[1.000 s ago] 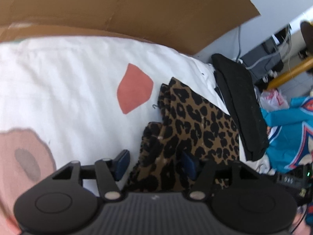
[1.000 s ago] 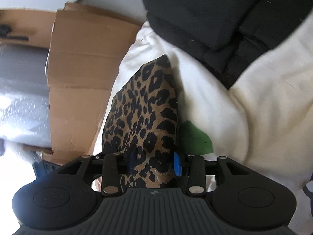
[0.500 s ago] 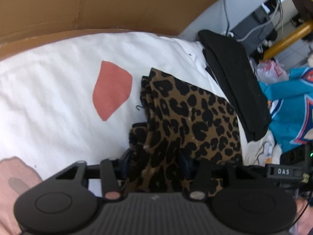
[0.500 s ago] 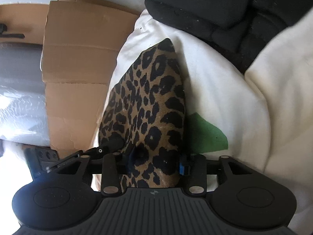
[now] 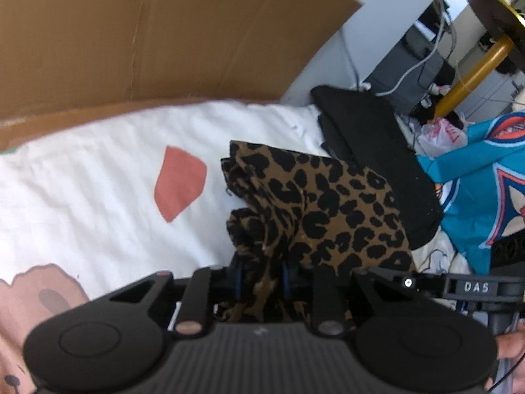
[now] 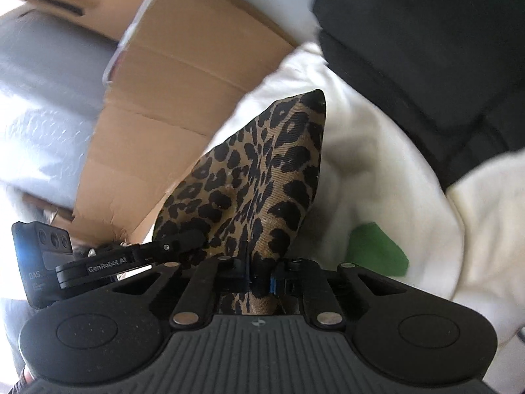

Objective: Fold clothes
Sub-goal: 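Lift the folded skirt with both tools and carry it toward the black clothes stack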

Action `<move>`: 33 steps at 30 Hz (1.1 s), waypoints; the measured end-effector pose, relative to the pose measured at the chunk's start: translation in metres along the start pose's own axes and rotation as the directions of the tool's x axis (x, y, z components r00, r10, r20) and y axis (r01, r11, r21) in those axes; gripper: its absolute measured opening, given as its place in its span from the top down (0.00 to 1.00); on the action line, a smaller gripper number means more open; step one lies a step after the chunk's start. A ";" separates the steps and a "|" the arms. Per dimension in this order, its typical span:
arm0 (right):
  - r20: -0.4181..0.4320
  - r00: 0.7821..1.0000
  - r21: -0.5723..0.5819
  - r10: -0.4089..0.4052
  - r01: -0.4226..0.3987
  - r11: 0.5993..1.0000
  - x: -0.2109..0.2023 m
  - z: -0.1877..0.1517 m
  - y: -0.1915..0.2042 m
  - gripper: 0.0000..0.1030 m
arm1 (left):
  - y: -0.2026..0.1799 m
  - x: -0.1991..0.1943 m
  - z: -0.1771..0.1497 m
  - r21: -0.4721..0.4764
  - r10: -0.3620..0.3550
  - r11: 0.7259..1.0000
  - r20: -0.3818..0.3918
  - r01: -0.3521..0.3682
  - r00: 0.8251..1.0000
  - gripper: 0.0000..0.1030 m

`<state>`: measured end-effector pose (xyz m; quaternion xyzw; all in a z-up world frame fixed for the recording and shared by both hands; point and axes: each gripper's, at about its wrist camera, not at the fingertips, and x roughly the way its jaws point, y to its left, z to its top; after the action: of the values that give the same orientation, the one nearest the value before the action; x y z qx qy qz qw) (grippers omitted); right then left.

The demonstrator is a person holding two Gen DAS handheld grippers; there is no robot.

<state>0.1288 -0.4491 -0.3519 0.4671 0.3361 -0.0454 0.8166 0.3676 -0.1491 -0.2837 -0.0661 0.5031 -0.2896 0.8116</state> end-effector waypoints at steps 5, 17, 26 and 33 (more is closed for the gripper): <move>0.047 0.999 -0.082 -0.009 0.012 0.997 -0.020 0.007 0.018 0.91 | -0.014 -0.028 0.003 0.009 -0.024 1.000 0.078 0.023 0.997 0.79; 0.196 0.981 -0.255 0.009 0.042 0.966 -0.089 0.025 0.066 0.92 | -0.054 -0.085 0.010 0.010 -0.083 0.996 0.233 0.083 0.969 0.79; 0.294 0.956 -0.305 -0.011 0.105 0.946 -0.125 0.039 0.091 0.92 | -0.089 -0.096 0.020 -0.030 -0.083 0.995 0.271 0.095 0.959 0.79; 0.363 0.932 -0.375 -0.008 0.154 0.914 -0.160 0.049 0.098 0.92 | -0.127 -0.094 0.024 -0.057 -0.071 0.994 0.287 0.091 0.955 0.79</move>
<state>0.0686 -0.4712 -0.1693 0.2614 0.2051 -0.0940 0.9385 0.3059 -0.2079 -0.1480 -0.1557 0.3881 -0.2922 0.8601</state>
